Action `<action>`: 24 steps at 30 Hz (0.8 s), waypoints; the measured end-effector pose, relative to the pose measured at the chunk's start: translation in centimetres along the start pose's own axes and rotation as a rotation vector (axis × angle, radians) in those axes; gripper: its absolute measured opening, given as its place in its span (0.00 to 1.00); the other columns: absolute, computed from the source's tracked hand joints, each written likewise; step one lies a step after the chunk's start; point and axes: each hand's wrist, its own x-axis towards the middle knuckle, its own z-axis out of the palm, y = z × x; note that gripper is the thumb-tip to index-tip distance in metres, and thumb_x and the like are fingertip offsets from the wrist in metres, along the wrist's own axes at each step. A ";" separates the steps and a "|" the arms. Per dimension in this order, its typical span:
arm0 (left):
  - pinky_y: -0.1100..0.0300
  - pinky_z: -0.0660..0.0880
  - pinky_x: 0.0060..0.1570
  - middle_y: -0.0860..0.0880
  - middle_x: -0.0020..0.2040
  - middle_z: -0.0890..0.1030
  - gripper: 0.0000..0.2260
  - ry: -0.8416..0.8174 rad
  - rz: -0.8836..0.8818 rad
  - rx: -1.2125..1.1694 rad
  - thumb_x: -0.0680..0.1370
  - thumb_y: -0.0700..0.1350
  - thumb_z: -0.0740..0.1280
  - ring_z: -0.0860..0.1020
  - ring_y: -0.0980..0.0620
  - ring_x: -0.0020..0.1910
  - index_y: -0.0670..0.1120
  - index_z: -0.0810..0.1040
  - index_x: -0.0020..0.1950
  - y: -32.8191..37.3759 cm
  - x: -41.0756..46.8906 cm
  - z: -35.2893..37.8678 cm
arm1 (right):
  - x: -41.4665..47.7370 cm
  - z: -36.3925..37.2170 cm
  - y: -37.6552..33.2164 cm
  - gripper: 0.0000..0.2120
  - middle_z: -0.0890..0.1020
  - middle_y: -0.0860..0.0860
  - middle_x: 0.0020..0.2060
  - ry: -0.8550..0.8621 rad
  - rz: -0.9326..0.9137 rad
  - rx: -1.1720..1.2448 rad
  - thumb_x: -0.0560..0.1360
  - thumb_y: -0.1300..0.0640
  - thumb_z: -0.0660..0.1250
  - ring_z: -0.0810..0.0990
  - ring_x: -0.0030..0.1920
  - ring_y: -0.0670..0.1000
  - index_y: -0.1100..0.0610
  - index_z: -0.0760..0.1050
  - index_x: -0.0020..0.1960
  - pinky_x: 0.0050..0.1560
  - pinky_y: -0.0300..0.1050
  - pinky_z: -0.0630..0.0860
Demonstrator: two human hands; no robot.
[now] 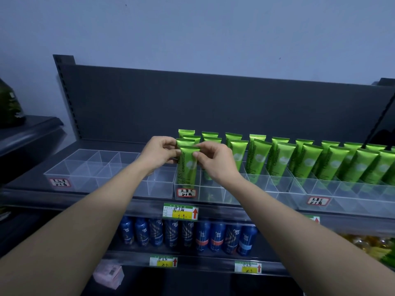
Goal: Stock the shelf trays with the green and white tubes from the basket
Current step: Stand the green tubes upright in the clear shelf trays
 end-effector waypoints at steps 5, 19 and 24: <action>0.67 0.78 0.34 0.48 0.38 0.81 0.10 -0.023 0.002 0.034 0.76 0.30 0.66 0.80 0.55 0.36 0.45 0.79 0.44 0.7 -0.8 0.1 | -0.6 -0.1 -0.1 0.10 0.82 0.46 0.39 0.013 -0.025 -0.034 0.75 0.56 0.70 0.79 0.40 0.45 0.54 0.81 0.55 0.48 0.43 0.78; 0.61 0.70 0.58 0.46 0.61 0.80 0.18 0.209 0.039 0.558 0.76 0.37 0.68 0.77 0.51 0.58 0.42 0.75 0.66 1.9 -5.1 0.9 | -4.7 -5.3 0.9 0.19 0.81 0.50 0.55 -0.133 -0.082 -0.374 0.77 0.52 0.67 0.79 0.55 0.52 0.52 0.72 0.67 0.55 0.50 0.77; 0.53 0.66 0.66 0.44 0.68 0.73 0.20 0.228 0.060 0.776 0.77 0.41 0.67 0.71 0.45 0.67 0.42 0.71 0.70 1.6 -9.4 3.4 | -8.0 -8.5 2.6 0.21 0.78 0.51 0.60 -0.214 -0.159 -0.504 0.76 0.50 0.67 0.77 0.60 0.54 0.52 0.70 0.68 0.56 0.52 0.77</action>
